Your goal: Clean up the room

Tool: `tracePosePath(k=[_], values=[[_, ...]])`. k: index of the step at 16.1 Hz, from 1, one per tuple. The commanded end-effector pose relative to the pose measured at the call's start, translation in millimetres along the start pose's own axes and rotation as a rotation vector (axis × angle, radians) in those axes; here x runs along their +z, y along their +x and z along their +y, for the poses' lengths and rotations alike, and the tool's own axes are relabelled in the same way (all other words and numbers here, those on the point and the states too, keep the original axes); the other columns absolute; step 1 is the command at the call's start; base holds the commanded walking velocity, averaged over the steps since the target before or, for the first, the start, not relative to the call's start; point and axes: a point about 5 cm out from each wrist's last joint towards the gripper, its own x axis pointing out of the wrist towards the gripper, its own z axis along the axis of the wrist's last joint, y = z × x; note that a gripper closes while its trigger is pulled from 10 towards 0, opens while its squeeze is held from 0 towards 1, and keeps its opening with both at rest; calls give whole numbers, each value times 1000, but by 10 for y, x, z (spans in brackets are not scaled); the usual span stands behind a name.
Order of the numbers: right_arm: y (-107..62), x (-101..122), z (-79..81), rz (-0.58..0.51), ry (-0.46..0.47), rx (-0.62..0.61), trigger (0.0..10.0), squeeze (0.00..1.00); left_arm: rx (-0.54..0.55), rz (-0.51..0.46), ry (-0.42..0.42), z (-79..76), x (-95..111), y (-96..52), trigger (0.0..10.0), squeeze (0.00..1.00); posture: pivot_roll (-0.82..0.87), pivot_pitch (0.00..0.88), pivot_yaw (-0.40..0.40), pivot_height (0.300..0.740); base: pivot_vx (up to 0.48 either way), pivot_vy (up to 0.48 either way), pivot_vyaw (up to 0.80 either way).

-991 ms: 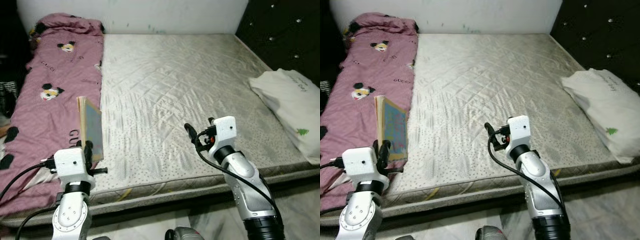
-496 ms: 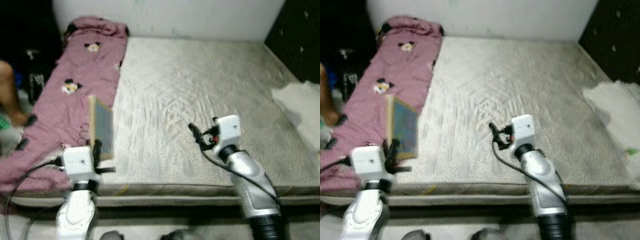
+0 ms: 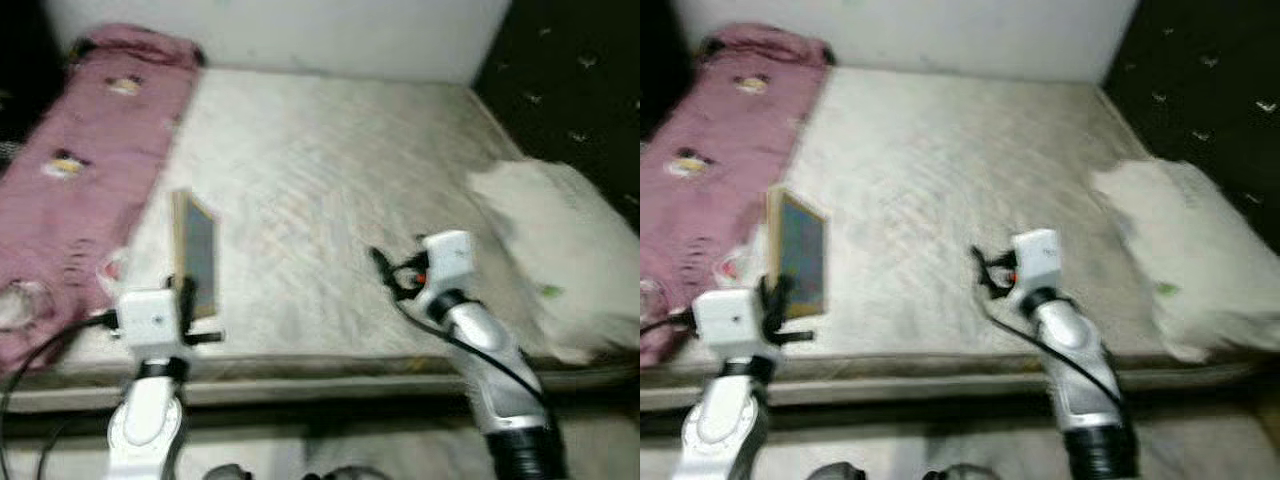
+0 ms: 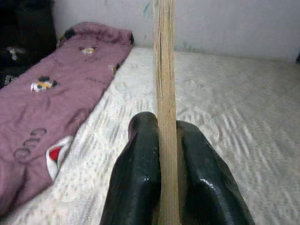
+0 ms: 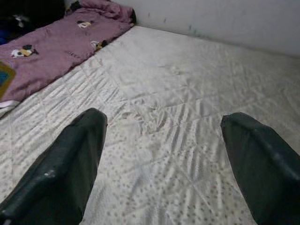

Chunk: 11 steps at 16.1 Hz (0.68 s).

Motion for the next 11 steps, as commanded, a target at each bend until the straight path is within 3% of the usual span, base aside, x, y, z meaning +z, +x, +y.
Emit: tracePosePath(k=[1,7,11], values=[[-10,26,-71,-4,-16,-22,10000,0,-3,-37,-9,-32,79,22,10000,0,-49,39,-57,740,0,0,0],[-5,21,-70,-6,-18,-21,10000,0,-6,-43,-7,-43,86,53,10000,0,-49,35,-58,740,0,0,0],[-2,18,-63,-10,-21,-18,10000,0,-27,-62,-58,-3,99,56,10000,0,-45,27,-55,740,0,0,0]])
